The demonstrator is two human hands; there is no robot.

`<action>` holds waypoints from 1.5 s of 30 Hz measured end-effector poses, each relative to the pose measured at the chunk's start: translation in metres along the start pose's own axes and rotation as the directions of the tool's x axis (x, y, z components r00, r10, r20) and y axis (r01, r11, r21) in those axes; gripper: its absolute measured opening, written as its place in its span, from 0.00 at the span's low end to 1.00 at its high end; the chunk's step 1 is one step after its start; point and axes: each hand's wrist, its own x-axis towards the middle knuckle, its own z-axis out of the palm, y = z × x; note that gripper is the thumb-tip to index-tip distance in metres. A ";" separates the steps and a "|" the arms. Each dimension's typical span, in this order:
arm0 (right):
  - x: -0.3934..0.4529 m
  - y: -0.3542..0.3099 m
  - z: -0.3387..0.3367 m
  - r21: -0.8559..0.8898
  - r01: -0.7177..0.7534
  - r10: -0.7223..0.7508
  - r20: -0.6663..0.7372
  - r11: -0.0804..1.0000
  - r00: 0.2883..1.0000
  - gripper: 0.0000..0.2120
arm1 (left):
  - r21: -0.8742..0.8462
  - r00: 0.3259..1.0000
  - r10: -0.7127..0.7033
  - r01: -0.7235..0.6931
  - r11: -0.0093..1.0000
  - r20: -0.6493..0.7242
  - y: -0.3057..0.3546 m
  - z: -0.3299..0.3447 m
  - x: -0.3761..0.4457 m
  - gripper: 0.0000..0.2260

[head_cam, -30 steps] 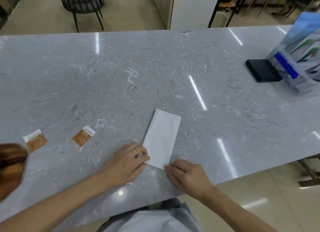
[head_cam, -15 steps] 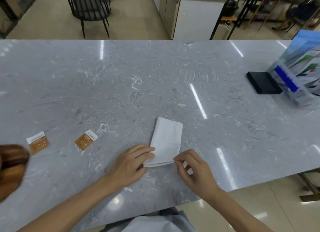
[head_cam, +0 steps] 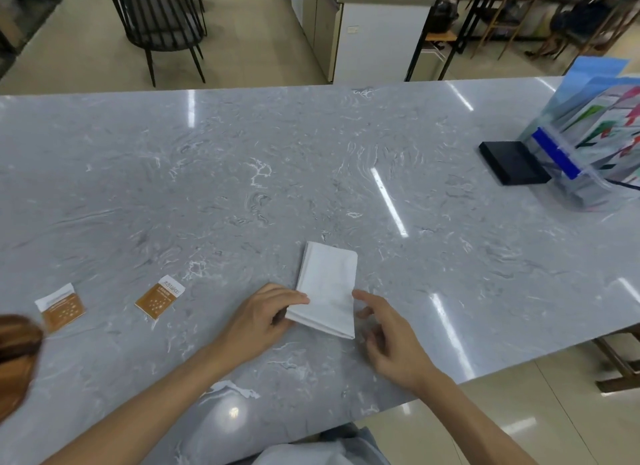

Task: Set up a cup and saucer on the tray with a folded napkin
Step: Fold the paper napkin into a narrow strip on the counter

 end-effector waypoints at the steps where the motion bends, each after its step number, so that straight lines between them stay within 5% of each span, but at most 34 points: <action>1: 0.003 0.001 0.002 -0.058 0.023 -0.023 0.012 0.998 1.000 0.30 | 0.000 1.000 0.001 -0.001 1.000 0.001 -0.001 0.000 0.000 0.16; 8: 0.020 0.005 0.013 -0.088 0.035 -0.046 -0.120 0.995 0.992 0.12 | -0.017 0.998 -0.060 0.060 0.998 0.000 -0.002 0.000 0.005 0.12; 13: 0.031 -0.001 0.014 0.018 -0.119 0.120 -0.178 0.993 0.977 0.08 | -0.016 0.981 -0.184 0.184 0.983 -0.053 0.001 0.002 0.026 0.11; 20: 0.063 -0.001 0.015 0.253 -0.450 0.507 -0.249 0.857 0.825 0.11 | 0.013 0.920 -0.360 0.366 0.931 -0.155 -0.003 0.013 0.063 0.15; 33: 0.075 -0.008 0.023 0.208 -0.540 0.578 -0.348 0.815 0.738 0.09 | 0.192 0.872 -0.476 0.490 0.850 -0.117 -0.003 0.017 0.085 0.13; 37: 0.071 -0.010 0.023 -0.083 -0.442 0.368 -0.432 0.893 0.824 0.16 | 0.467 0.950 -0.244 0.310 0.828 -0.197 0.000 0.020 0.084 0.18; 40: 0.075 -0.008 0.026 -0.300 -0.282 0.156 -0.384 0.911 0.910 0.21 | 0.539 0.997 -0.015 0.055 0.841 -0.078 0.005 0.024 0.090 0.24; 45: 0.094 0.005 0.031 -0.447 -0.200 0.137 -0.169 0.872 0.976 0.26 | 0.641 0.969 -0.104 -0.067 0.764 0.225 -0.006 0.032 0.097 0.28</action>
